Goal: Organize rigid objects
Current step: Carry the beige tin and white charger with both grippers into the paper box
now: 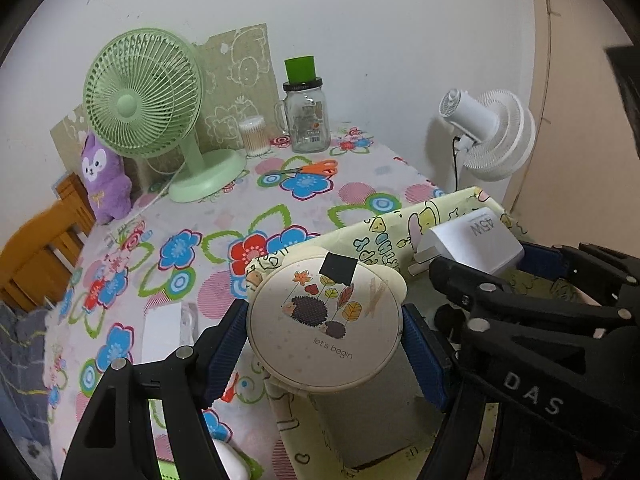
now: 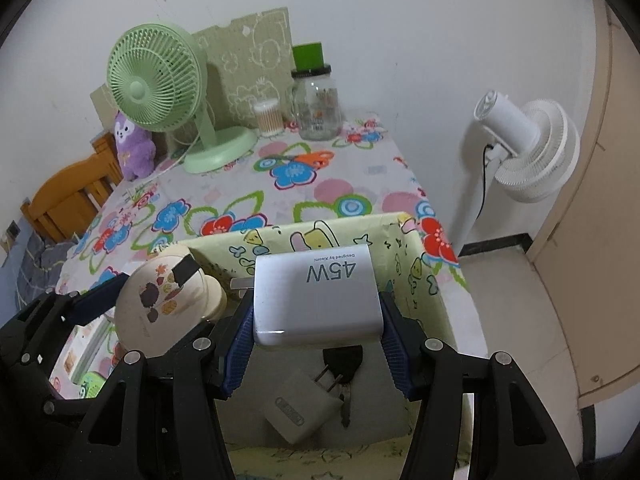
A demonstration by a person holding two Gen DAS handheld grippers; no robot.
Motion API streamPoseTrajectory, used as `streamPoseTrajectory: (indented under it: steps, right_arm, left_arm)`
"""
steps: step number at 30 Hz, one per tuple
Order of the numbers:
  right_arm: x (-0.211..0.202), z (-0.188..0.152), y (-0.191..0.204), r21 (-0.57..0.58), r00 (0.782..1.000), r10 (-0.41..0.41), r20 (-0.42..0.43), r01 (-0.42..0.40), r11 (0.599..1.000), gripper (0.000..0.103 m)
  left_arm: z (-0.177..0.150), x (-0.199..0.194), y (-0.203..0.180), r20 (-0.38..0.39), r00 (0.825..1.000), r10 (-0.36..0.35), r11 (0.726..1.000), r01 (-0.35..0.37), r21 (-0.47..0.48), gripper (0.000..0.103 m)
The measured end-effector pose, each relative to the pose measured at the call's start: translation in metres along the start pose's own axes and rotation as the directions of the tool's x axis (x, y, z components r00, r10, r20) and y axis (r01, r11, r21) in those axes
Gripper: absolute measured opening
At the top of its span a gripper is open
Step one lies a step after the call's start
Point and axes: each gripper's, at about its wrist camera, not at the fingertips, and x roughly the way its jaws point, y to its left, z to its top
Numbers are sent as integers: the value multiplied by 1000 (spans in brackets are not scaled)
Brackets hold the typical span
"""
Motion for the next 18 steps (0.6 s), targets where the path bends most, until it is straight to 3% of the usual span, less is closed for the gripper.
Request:
streamPoseTrajectory:
  steps: [8,18]
  right_arm:
    - [10,2,-7,-3,1000,-28,-6,28,1000,59]
    - [12,0,-4,-17,999,-38,-6,38,999,60]
  left_arm:
    - [0,6,-8,-2,999,54,998,-54,24,80]
    - [0,8,-7,-43,999,13,1000,-12,11,99]
